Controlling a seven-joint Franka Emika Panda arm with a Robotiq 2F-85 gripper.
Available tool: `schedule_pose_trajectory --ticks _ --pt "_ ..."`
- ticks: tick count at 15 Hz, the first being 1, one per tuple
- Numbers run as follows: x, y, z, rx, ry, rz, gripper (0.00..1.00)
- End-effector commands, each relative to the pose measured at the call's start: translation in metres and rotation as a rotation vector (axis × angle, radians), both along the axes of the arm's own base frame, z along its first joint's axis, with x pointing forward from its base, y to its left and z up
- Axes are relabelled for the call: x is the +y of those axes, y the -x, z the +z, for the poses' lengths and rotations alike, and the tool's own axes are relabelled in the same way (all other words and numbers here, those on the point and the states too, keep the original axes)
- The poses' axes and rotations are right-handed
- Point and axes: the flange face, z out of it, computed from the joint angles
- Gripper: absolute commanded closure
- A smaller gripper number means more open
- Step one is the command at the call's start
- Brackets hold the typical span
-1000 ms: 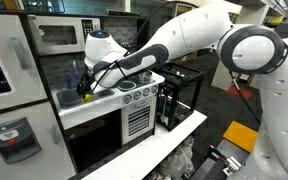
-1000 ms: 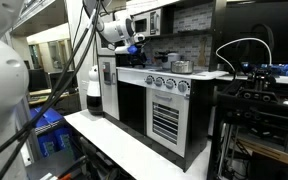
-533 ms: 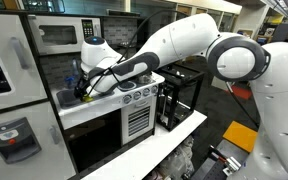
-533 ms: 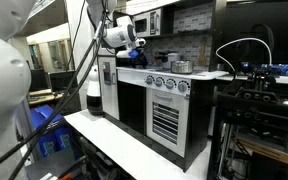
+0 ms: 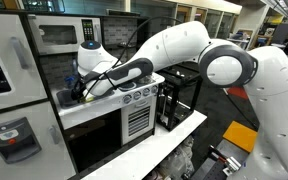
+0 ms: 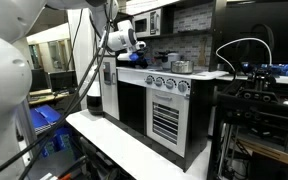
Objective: Pick up the tennis ball from the sink and put it in the grey pot
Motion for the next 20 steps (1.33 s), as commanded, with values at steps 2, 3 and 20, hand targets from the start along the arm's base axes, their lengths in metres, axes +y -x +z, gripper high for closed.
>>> schedule_pose_trajectory --ticks 2,3,20 --pt "0.0049 -0.0081 0.0 -0.013 0.002 -0.005 0.0" --pt "0.0053 -0.0081 0.0005 -0.015 0.003 -0.004 0.0" --pt "0.0087 -0.0089 0.0053 -0.02 -0.003 -0.002 0.0"
